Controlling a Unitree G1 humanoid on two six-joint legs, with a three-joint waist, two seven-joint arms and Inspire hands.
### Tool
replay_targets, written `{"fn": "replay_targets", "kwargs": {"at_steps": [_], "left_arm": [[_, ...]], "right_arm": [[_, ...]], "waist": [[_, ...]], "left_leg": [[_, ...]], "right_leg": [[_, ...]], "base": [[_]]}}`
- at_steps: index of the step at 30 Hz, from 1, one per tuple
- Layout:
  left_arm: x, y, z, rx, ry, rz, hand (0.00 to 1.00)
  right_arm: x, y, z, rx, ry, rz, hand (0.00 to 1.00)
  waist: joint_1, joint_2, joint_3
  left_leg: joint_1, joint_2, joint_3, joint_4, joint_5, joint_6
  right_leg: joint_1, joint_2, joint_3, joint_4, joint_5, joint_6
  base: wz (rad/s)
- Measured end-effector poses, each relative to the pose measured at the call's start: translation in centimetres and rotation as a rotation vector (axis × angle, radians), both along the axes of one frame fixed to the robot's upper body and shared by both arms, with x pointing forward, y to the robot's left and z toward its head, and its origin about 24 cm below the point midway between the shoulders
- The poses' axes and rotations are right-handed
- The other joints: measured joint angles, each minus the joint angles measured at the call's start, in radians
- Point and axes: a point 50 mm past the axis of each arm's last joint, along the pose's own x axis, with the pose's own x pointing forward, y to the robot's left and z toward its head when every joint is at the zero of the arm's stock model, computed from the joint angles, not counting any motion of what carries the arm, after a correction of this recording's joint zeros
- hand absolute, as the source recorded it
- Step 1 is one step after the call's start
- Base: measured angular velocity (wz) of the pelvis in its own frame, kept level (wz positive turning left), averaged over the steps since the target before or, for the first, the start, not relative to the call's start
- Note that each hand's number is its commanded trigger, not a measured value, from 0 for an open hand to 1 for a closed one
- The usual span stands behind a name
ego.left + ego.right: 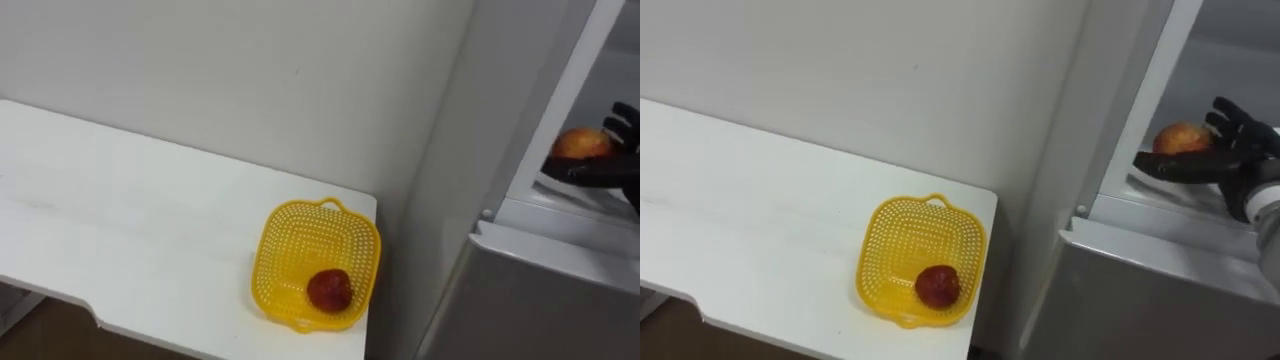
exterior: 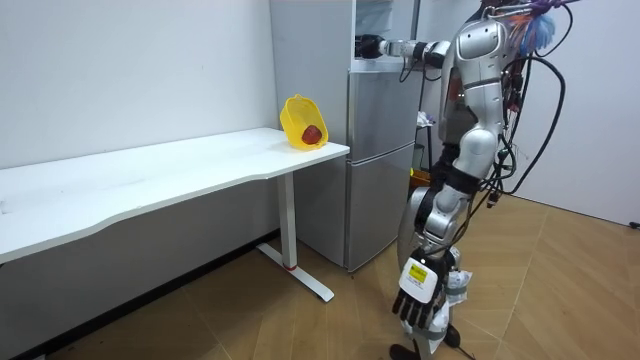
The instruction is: Retrieve from the upper fridge
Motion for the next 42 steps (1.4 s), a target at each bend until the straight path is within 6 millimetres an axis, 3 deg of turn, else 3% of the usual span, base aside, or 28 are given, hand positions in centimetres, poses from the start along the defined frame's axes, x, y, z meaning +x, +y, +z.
{"fn": "replay_targets", "kwargs": {"at_steps": [2, 8, 14, 18, 21, 22, 23, 24, 31, 42], "left_arm": [[0.0, 0.1, 0.0, 0.008, -0.004, -0.002, 0.00], [0.3, 0.4, 0.2, 0.018, -0.015, -0.011, 0.00], [0.1, 0.4, 0.2, 0.021, -0.011, -0.008, 0.00], [0.4, 0.5, 0.3, 0.024, -0.021, -0.012, 0.00], [0.5, 0.5, 0.2, 0.027, -0.019, -0.026, 0.00], [0.5, 0.5, 0.2, 0.027, -0.016, -0.039, 0.00], [0.6, 0.5, 0.2, 0.026, -0.016, -0.044, 0.00], [0.7, 0.4, 0.2, 0.025, -0.016, -0.047, 0.00], [2.2, 0.2, 0.2, 0.013, -0.048, -0.057, 0.00], [2.1, 0.1, 0.1, 0.004, -0.082, 0.021, 0.00]], "right_arm": [[-0.1, -0.3, 0.1, 0.048, -0.015, -0.023, 0.00], [-0.3, -0.7, 0.5, 0.081, -0.042, -0.062, 0.00], [-0.4, -1.1, 0.7, 0.019, -0.035, -0.109, 0.00], [-0.5, -1.4, 1.0, -0.027, -0.054, -0.139, 0.00], [-0.2, -1.4, 1.4, -0.070, -0.051, -0.155, 0.00], [-0.2, -1.5, 1.4, -0.089, -0.045, -0.163, 0.05], [-0.2, -1.5, 1.4, -0.104, -0.041, -0.167, 0.73], [-0.1, -1.5, 1.5, -0.111, -0.040, -0.167, 1.00], [0.2, -1.4, 2.0, -0.216, -0.028, -0.168, 1.00], [0.3, -1.5, 1.8, -0.279, 0.009, -0.185, 1.00]], "waist": [[-0.003, -0.005, 0.0008], [0.005, 0.001, 0.0046], [0.010, 0.011, 0.0102], [0.009, 0.015, 0.0092], [0.011, 0.023, 0.0138], [0.011, 0.023, 0.0140], [0.013, 0.023, 0.0139], [0.013, 0.024, 0.0143], [0.033, 0.033, 0.0185], [0.049, 0.033, 0.0207]], "left_leg": [[-0.017, -0.001, -0.007, 0.008, 0.000, 0.000], [-0.025, -0.004, -0.011, 0.005, 0.000, 0.000], [-0.051, -0.005, -0.024, 0.017, 0.000, 0.000], [-0.092, -0.005, -0.035, 0.039, 0.001, -0.002], [-0.111, -0.004, -0.038, 0.053, 0.002, -0.004], [-0.114, -0.005, -0.039, 0.054, 0.005, -0.004], [-0.118, -0.005, -0.039, 0.054, 0.007, -0.005], [-0.119, -0.004, -0.038, 0.055, 0.008, -0.006], [-0.149, -0.001, -0.038, 0.070, 0.012, -0.010], [-0.144, -0.001, -0.035, 0.066, 0.016, -0.010]], "right_leg": [[-0.008, -0.004, -0.024, -0.001, 0.000, 0.000], [-0.015, -0.006, -0.035, 0.000, 0.000, 0.000], [-0.024, -0.009, -0.060, 0.001, 0.000, 0.000], [-0.048, -0.009, -0.080, 0.003, 0.002, -0.004], [-0.063, -0.010, -0.081, 0.016, 0.004, -0.007], [-0.066, -0.010, -0.081, 0.017, 0.004, -0.007], [-0.071, -0.010, -0.081, 0.017, 0.005, -0.009], [-0.073, -0.010, -0.080, 0.017, 0.006, -0.010], [-0.095, -0.006, -0.079, 0.015, 0.013, -0.022], [-0.092, -0.007, -0.079, 0.013, 0.014, -0.023]], "base": [[0.11], [0.04], [0.08], [0.13], [0.05], [0.00], [0.00], [0.00], [-0.01], [0.00]]}}
